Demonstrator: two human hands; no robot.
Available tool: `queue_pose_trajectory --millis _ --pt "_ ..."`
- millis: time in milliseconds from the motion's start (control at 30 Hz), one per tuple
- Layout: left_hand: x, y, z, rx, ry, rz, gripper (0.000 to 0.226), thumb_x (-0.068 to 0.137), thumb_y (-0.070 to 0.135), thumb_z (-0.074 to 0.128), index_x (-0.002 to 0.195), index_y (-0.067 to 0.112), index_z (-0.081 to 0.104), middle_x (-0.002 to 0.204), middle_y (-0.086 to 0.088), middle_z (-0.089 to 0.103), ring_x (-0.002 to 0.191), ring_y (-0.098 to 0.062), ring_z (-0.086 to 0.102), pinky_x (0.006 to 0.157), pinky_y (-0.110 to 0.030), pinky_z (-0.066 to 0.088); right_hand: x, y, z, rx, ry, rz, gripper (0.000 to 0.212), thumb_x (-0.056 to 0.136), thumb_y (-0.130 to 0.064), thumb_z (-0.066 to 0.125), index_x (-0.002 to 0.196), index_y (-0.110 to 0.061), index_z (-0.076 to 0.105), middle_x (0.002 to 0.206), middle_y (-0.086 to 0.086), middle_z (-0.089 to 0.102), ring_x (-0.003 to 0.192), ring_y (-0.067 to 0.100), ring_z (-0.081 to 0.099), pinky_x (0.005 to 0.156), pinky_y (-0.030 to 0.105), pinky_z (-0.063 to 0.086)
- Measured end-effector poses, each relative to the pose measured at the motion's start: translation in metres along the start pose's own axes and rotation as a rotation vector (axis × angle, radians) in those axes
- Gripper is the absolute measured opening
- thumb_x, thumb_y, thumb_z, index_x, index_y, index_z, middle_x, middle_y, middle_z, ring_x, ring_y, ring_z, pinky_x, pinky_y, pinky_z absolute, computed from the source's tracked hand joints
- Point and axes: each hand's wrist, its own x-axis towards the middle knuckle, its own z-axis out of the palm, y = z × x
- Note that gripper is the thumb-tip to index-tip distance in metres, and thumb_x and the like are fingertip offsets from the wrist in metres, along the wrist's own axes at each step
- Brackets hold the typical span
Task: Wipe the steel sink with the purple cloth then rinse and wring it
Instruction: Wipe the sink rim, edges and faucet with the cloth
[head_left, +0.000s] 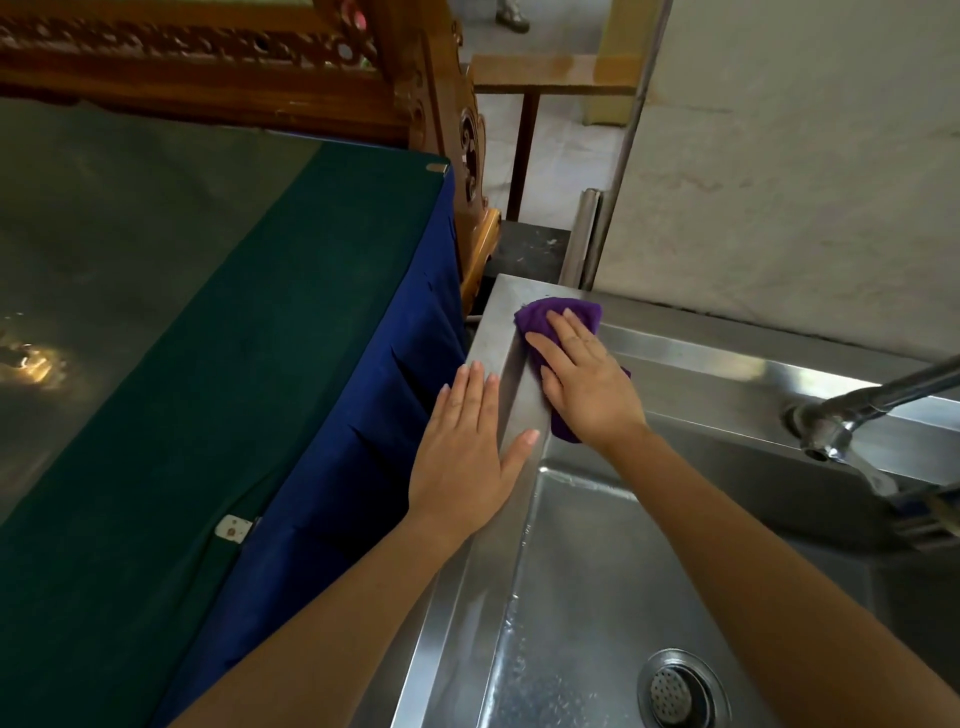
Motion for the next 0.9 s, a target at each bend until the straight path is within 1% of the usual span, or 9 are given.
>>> queue_pose_trajectory --millis 133,300,400,500,567,633,700,800,900 --pt "-0.001 0.001 -0.002 0.002 -0.013 0.007 0.083 0.081 0.065 -0.016 0.143 0.011 -0.009 0.158 -0.009 -0.005 0.146 -0.017 -0.010 0.120 -0.035 -0.003 0.006 -0.007 -0.002 0.090 0.077 0.057 0.043 0.098 -0.027 0.032 0.140 -0.024 0.038 0.154 0.005 0.029 0.145 0.021 0.016 0.119 0.037 0.010" --pt "-0.001 0.002 -0.003 -0.007 -0.027 0.005 0.088 0.079 0.065 -0.012 0.147 0.010 -0.005 0.158 -0.009 -0.006 0.146 -0.016 -0.010 0.120 -0.035 -0.003 0.017 -0.007 -0.007 0.152 0.077 0.027 0.042 0.096 -0.019 0.037 0.137 -0.022 0.040 0.152 0.006 0.032 0.144 0.022 0.018 0.118 0.034 0.005" --pt "-0.001 0.002 -0.003 -0.004 -0.040 0.007 0.089 0.079 0.065 -0.012 0.148 0.010 -0.003 0.159 -0.008 -0.006 0.146 -0.016 -0.011 0.120 -0.035 -0.002 0.041 -0.020 -0.007 0.265 0.074 0.072 0.045 0.094 -0.017 0.036 0.139 -0.018 0.038 0.150 0.008 0.035 0.142 0.022 0.024 0.118 0.038 0.009" --pt "0.000 -0.002 -0.003 -0.012 -0.057 0.005 0.089 0.082 0.068 -0.007 0.148 0.009 -0.002 0.159 -0.008 -0.004 0.146 -0.016 -0.010 0.120 -0.035 -0.001 0.063 -0.043 -0.002 0.423 0.098 0.084 0.050 0.090 -0.021 0.036 0.140 -0.015 0.038 0.144 0.010 0.044 0.136 0.024 0.035 0.117 0.043 0.018" --pt "0.000 -0.004 -0.006 -0.085 -0.084 0.025 0.080 0.090 0.062 0.002 0.149 0.008 0.001 0.159 -0.008 -0.003 0.146 -0.015 -0.009 0.120 -0.034 -0.002 0.058 -0.045 -0.001 0.467 0.096 0.013 0.047 0.089 -0.022 0.038 0.136 -0.016 0.045 0.139 0.008 0.049 0.131 0.022 0.040 0.114 0.041 0.024" --pt "-0.005 -0.009 -0.010 -0.197 -0.131 0.029 0.069 0.096 0.054 0.012 0.149 0.010 0.003 0.159 -0.006 -0.003 0.146 -0.013 -0.011 0.120 -0.032 -0.003 0.045 -0.044 -0.001 0.493 0.074 -0.069 0.044 0.089 -0.019 0.041 0.132 -0.017 0.048 0.136 0.007 0.051 0.127 0.019 0.043 0.110 0.032 0.028" --pt "-0.018 -0.014 -0.013 -0.216 -0.146 0.036 0.067 0.097 0.051 0.013 0.149 0.011 0.003 0.159 -0.005 -0.004 0.145 -0.012 -0.012 0.120 -0.031 -0.005 0.030 -0.049 -0.001 0.495 0.064 -0.119 0.043 0.089 -0.017 0.042 0.132 -0.016 0.048 0.135 0.007 0.052 0.125 0.019 0.044 0.108 0.028 0.028" --pt "-0.049 -0.017 -0.015 -0.125 -0.158 0.052 0.074 0.090 0.057 0.002 0.149 0.012 -0.001 0.159 -0.005 -0.006 0.145 -0.013 -0.013 0.117 -0.028 -0.008 0.008 -0.061 0.004 0.479 0.054 -0.118 0.044 0.089 -0.018 0.041 0.133 -0.017 0.046 0.137 0.007 0.050 0.128 0.020 0.042 0.111 0.037 0.031" --pt "-0.070 -0.021 -0.023 -0.121 -0.243 0.049 0.067 0.096 0.052 0.010 0.149 0.012 -0.003 0.159 -0.005 -0.008 0.145 -0.013 -0.013 0.118 -0.029 -0.007 -0.022 -0.074 0.005 0.474 0.030 -0.097 0.045 0.090 -0.018 0.040 0.135 -0.019 0.044 0.141 0.006 0.046 0.135 0.018 0.035 0.112 0.028 0.023"
